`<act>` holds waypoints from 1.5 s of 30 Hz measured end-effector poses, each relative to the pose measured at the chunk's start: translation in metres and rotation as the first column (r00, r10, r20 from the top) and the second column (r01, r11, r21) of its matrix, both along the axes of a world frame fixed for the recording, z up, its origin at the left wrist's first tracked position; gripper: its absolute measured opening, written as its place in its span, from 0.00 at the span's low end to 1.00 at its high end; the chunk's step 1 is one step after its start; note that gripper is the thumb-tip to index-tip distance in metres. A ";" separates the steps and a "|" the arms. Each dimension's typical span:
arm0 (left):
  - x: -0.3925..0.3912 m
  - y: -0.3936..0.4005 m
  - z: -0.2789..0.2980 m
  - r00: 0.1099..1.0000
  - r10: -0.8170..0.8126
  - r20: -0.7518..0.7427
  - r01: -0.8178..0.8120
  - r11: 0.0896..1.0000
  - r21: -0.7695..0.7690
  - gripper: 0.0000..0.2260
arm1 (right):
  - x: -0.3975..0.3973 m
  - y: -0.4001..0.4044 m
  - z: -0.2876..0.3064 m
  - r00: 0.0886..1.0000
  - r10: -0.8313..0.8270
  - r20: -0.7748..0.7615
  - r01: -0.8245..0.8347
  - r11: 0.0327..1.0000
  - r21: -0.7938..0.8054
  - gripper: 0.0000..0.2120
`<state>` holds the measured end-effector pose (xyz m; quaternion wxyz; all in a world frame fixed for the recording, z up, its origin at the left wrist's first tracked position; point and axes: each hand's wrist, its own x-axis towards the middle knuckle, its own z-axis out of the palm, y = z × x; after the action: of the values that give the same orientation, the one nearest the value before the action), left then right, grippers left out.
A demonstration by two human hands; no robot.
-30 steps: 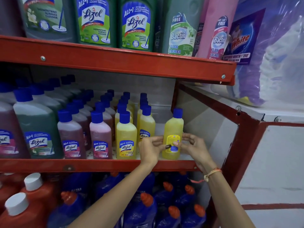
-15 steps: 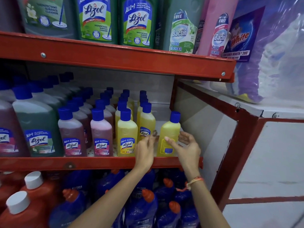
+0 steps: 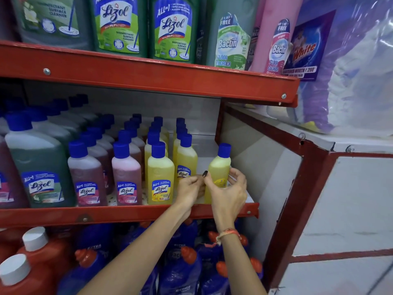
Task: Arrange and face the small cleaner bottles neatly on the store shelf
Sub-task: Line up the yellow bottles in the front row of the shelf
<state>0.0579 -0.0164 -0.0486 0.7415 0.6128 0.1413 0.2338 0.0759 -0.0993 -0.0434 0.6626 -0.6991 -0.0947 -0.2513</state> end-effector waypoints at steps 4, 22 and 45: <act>0.002 -0.002 0.002 0.994 -0.110 0.010 0.109 0.994 0.013 0.12 | 0.009 -0.011 -0.004 0.984 0.178 -0.022 -0.179 0.981 -0.075 0.29; -0.036 0.001 -0.005 0.985 0.170 0.038 -0.170 0.890 0.423 0.17 | 0.039 -0.035 0.011 0.737 0.640 -0.218 -0.665 0.743 -0.068 0.18; -0.071 0.000 -0.004 0.918 0.397 0.010 -0.354 0.807 0.473 0.19 | -0.024 -0.008 -0.008 0.923 0.309 -0.230 -0.367 0.884 -0.288 0.16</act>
<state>-0.0131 -0.0163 -0.0526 0.5045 0.7420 0.2328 0.3752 0.0514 -0.1076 -0.0513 0.5774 -0.7910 -0.1964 -0.0493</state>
